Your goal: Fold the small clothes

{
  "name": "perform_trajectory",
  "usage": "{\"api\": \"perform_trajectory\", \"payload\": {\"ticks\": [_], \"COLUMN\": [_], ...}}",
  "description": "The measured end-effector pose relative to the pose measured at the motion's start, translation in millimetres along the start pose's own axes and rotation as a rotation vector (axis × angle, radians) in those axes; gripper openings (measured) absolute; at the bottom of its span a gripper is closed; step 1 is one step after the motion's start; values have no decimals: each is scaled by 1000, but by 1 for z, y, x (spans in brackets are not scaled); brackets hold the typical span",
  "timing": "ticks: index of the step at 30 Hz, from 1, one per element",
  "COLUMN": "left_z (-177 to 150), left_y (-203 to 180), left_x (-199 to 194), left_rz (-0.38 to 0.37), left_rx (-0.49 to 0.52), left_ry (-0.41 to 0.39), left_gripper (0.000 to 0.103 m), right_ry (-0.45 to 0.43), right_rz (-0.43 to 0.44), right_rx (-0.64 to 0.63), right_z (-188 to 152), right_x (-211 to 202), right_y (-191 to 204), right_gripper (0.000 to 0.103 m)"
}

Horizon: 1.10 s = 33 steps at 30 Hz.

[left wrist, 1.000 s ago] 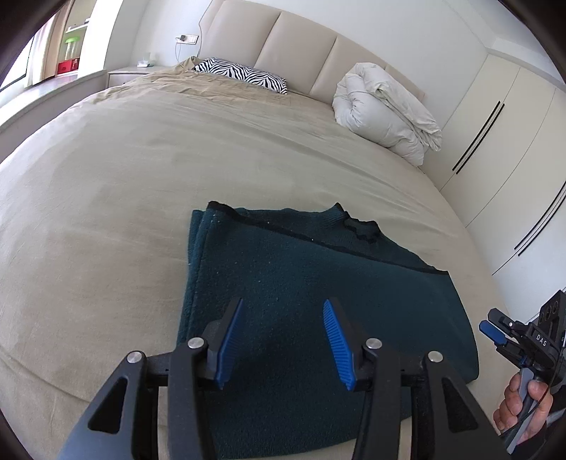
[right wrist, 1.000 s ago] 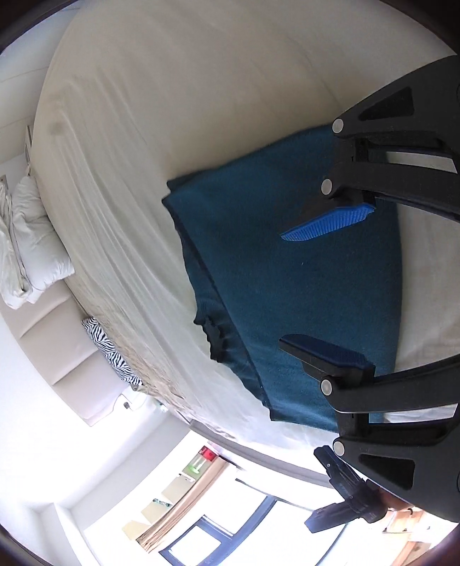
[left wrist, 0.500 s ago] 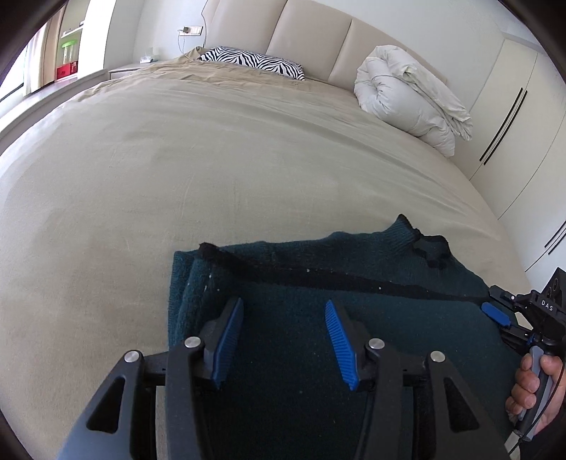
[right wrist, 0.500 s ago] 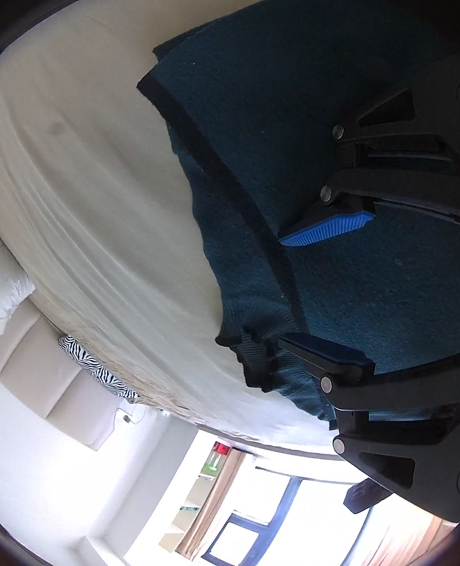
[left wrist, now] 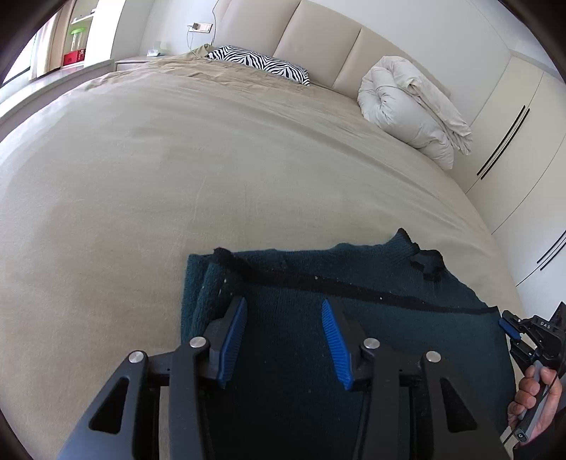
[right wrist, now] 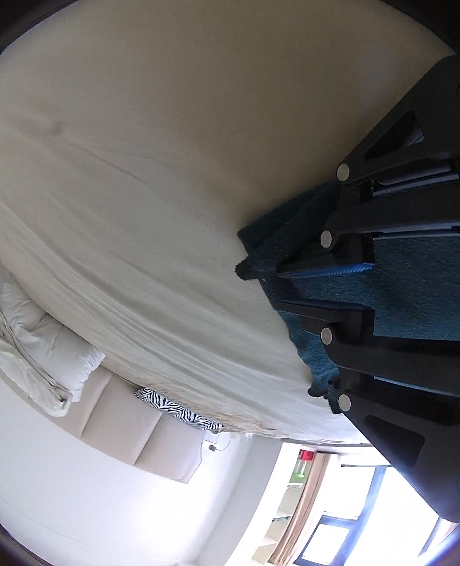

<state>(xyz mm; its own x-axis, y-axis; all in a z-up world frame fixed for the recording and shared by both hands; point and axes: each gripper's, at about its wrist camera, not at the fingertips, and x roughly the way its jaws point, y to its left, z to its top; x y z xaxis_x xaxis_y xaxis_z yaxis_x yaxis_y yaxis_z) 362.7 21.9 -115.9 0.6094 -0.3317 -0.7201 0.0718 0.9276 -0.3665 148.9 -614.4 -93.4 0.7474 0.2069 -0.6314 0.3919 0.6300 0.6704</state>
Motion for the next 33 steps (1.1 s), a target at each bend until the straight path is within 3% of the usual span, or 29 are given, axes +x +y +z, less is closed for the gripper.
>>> {"api": "perform_trajectory", "payload": {"ticks": [2,4,6,7,9,11,14,16,22,24,26,29,33], "left_z": [-18,-44,-70,-82,-102,-114,-116,-120,-125,-126,-129,-131,-133], "left_y": [-14,-30,-39,-40,-42,-34,-30,-26,-18,-23,-39,-66,-65], "left_x": [-28,-50,-62,-65,-61,-57,-64,-66,-79,-94,-113,-117,-93], "left_rz": [-43,-45,-47,-51,17,38,54,53,57,52,9,-61,8], "left_rx": [18,49,49,51,92,112,143,162,138,125,142,174,167], "left_ry": [-28,-49,-27,-15,19,38,49,52,51,38,2,5,51], "left_gripper": [48,59,59,60,61,58,57,57,57,55,55,57,57], "right_ry": [20,96,165,214,303,345,319,264,42,2,21,127,274], "right_rz": [102,193,254,283,321,287,294,286,135,110,131,245,353], "right_rx": [-65,-123,-160,-165,-176,-148,-76,-12,152,189,168,102,70], "right_z": [-23,-60,-105,-128,-167,-196,-191,-176,-126,-123,-127,-147,-186], "right_x": [-20,-25,-22,-17,-4,9,4,-11,-74,-94,-102,-87,-42], "right_y": [32,63,85,91,96,83,46,21,-61,-69,-56,-12,46], "right_gripper": [16,28,49,54,55,53,32,32,32,37,39,39,40]}}
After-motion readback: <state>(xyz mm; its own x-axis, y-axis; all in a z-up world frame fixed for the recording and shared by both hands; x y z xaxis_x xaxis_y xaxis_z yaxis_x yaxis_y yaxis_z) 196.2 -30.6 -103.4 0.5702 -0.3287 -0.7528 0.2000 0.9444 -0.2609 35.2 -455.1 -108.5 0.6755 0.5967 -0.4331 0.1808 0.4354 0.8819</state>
